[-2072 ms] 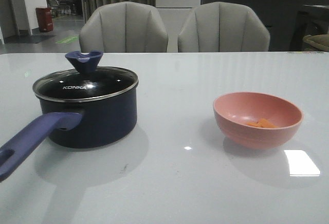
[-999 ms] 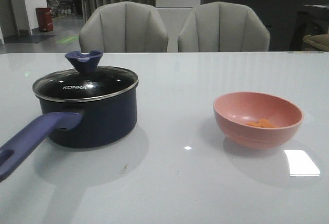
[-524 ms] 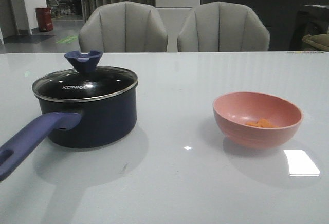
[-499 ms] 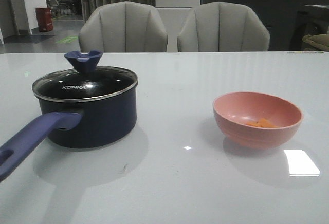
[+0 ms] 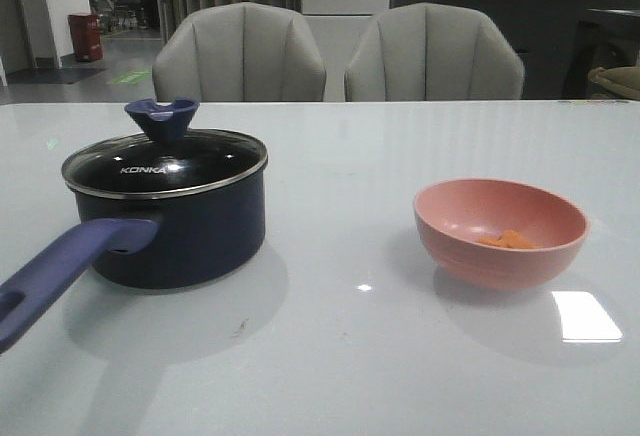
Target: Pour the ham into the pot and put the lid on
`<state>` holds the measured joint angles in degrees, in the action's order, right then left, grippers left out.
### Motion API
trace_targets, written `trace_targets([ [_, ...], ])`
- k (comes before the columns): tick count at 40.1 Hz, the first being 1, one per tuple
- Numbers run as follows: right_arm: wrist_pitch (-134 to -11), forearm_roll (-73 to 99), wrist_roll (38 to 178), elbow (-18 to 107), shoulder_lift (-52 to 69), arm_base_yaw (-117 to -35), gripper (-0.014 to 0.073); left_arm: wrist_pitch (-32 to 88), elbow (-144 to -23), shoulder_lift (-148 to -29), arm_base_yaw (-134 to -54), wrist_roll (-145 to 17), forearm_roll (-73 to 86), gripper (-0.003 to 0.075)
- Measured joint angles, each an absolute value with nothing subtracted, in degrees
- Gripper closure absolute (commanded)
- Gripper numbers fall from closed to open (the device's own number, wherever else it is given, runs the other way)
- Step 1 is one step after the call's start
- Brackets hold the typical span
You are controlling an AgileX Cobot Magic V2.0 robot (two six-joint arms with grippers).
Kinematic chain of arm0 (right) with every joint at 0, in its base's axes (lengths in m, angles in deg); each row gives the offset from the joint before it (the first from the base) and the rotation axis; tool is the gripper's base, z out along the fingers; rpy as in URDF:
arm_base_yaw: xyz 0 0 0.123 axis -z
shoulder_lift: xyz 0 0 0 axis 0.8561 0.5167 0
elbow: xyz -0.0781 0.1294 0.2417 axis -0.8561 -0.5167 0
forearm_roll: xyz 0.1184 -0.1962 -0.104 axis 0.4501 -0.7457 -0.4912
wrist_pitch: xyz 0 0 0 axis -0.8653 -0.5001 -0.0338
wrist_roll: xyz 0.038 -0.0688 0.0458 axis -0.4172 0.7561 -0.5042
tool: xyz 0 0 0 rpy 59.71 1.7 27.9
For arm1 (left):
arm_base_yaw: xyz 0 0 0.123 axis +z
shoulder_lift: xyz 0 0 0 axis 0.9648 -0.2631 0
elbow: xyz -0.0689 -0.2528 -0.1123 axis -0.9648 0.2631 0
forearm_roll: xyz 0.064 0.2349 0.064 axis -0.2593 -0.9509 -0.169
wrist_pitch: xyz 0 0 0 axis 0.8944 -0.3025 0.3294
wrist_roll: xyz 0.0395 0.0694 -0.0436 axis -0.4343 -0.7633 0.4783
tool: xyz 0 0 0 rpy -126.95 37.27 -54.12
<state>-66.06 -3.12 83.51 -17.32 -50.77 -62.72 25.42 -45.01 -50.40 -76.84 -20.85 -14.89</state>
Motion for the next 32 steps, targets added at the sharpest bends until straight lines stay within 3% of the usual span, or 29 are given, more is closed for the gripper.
trace_targets([
  [10, -66.1, -3.1, 83.5, -17.3, -50.8, -62.7, 0.0433, 14.8, -57.0, -60.6, -80.0, -20.9, -14.5, 0.0067],
  [26, -66.1, -3.1, 83.5, -17.3, -50.8, -62.7, 0.0433, 1.9, -82.7, -92.1, -85.1, -20.9, -14.5, 0.0154],
  [32, -66.1, -3.1, 83.5, -17.3, -50.8, -62.7, 0.0433, -2.4, -91.7, -103.2, -88.5, -20.9, -14.5, 0.0155],
])
